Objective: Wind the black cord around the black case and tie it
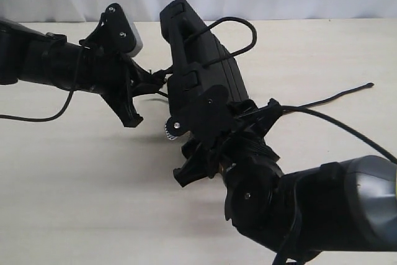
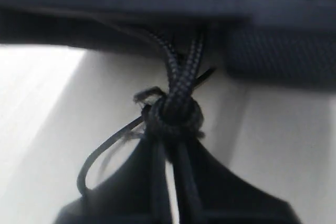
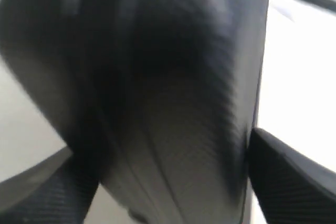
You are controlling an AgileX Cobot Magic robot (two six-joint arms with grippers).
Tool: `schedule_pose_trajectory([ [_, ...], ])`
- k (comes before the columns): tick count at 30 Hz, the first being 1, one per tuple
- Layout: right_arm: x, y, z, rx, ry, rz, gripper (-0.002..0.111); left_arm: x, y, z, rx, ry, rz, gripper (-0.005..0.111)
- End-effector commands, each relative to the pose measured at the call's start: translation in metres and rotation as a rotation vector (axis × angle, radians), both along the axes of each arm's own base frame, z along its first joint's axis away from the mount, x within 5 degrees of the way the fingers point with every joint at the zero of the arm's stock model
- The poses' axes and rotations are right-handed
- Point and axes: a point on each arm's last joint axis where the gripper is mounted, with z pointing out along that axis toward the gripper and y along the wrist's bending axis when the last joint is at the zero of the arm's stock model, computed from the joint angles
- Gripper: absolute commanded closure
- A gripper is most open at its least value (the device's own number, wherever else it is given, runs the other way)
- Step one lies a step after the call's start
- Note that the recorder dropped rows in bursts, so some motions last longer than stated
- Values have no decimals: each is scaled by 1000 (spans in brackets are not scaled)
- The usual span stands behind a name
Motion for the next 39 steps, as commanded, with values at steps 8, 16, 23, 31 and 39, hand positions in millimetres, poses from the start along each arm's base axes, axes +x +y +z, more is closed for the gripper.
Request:
schedule_pose_trajectory([
  [8, -5, -4, 7, 96, 99, -50, 22, 13, -6, -5, -30, 0, 14, 107],
  [16, -19, -17, 54, 175, 122, 4, 23, 16, -3, -6, 6, -11, 53, 107],
  [23, -27, -36, 109, 350, 40, 49, 23, 16, -2, -6, 9, -12, 57, 107],
  [31, 24, -77, 152, 590, 81, -36, 28, 16, -2, -6, 9, -12, 57, 107],
  [39, 81, -117, 154, 500, 326, -199, 36, 16, -2, -6, 9, -12, 57, 107],
])
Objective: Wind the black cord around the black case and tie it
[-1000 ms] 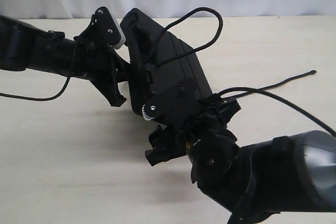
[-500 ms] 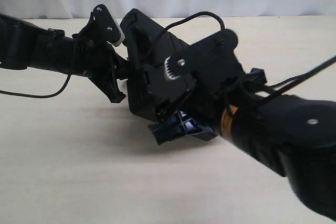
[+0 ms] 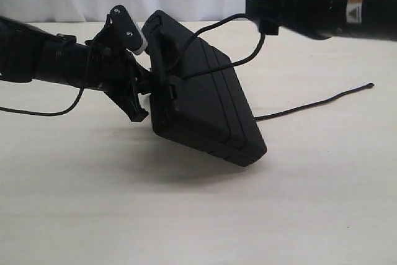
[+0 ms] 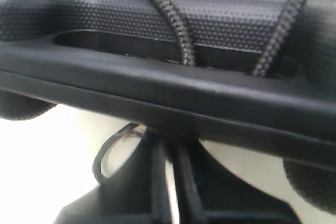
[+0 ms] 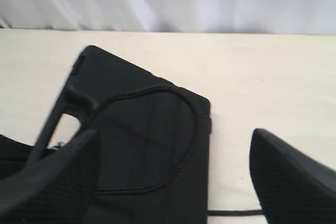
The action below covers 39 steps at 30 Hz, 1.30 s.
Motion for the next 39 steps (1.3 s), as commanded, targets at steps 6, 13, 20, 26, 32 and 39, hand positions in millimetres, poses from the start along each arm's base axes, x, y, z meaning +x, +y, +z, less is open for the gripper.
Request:
schedule_pose_trajectory([
  [6, 50, -11, -24, 46, 361, 195, 36, 1, -2, 5, -7, -24, -11, 107],
  [13, 71, -5, -45, 110, 351, 180, 36, 1, -2, 5, -7, -24, -11, 107],
  [20, 80, -4, -54, 114, 333, 152, 53, 0, -3, 6, -20, -20, -25, 107],
  [26, 83, -2, -51, 182, 313, 121, 104, 1, -3, 5, -15, -21, -20, 100],
  [32, 83, -2, -51, 184, 313, 121, 104, 2, 0, 5, 12, -30, -1, 71],
  [39, 83, -2, -51, 184, 312, 120, 104, -2, 7, 32, 37, -101, 67, 61],
])
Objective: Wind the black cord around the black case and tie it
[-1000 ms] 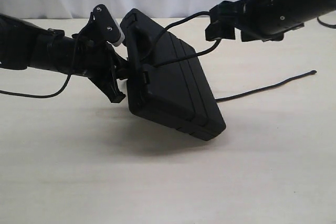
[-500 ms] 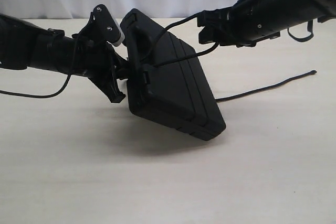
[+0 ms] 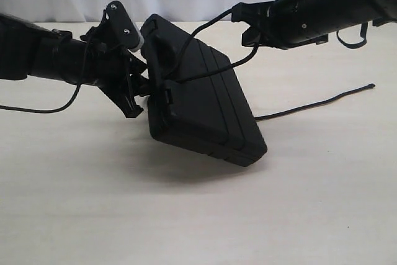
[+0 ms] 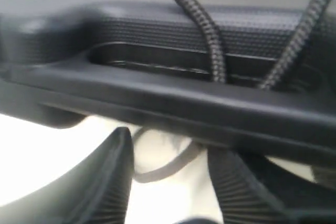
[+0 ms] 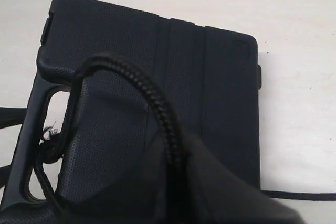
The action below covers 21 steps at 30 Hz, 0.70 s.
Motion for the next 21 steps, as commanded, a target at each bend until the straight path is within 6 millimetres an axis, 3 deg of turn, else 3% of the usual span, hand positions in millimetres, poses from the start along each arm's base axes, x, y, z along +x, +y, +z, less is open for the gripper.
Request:
schedule_pose_trajectory([
  [1, 2, -2, 4, -1, -25, -8, 104, -3, 2, 28, -33, -63, 48, 61],
  [4, 3, -2, 4, -1, -27, -9, 104, -6, 0, 36, -49, -80, 24, 61],
  [9, 3, -2, 4, -1, -31, -12, 104, -21, -11, 33, -19, -45, -231, 61],
  [17, 4, 0, 6, 53, -27, -43, 104, -22, -11, 29, -31, 2, -219, 61],
  [21, 4, 0, 6, 64, -24, -48, 104, -25, -10, 11, 0, 52, -240, 61],
])
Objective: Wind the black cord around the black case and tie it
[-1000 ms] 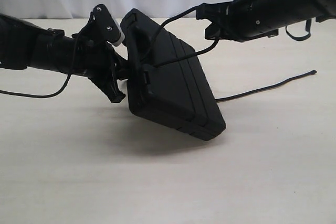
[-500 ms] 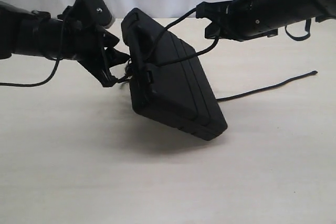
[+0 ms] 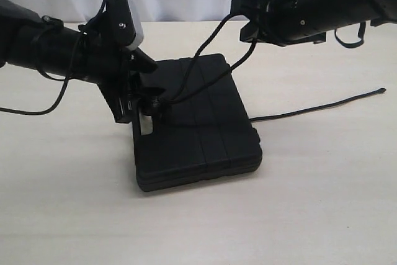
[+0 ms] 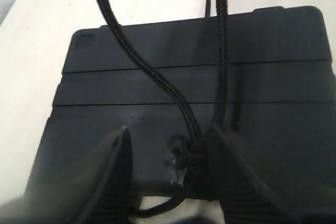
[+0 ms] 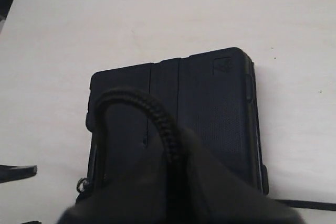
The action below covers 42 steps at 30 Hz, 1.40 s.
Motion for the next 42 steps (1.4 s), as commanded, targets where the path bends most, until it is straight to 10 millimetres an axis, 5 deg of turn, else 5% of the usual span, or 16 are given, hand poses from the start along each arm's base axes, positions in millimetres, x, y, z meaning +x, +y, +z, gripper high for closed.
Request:
schedule_pose_trajectory([
  [1, 2, -1, 4, 12, -21, -14, 104, -3, 1, -23, 57, 56, -49, 61],
  [11, 2, -1, 4, 2, -29, -3, 104, 7, -2, -64, 92, 112, -101, 61],
  [21, 2, -1, 4, -19, -45, 20, 104, 21, -14, -47, -17, 90, -147, 61],
  [23, 2, -1, 4, -19, -44, 21, 104, 21, -13, -47, -10, 90, -148, 68],
  [27, 2, -1, 4, -19, -42, 22, 103, 21, -14, -47, -12, 91, -148, 107],
  [29, 2, -1, 4, -17, -41, 20, 97, 22, -13, -47, -11, 88, -136, 107],
  [35, -3, -2, 10, 1, -27, 24, 47, 25, -14, -44, -76, 94, -69, 107],
  [38, -8, -10, 26, -52, -92, 37, 37, 26, -15, -43, -101, 98, -46, 107],
  [42, -14, -48, 64, -98, -123, -58, 35, 26, -16, -42, -114, 104, -48, 107],
])
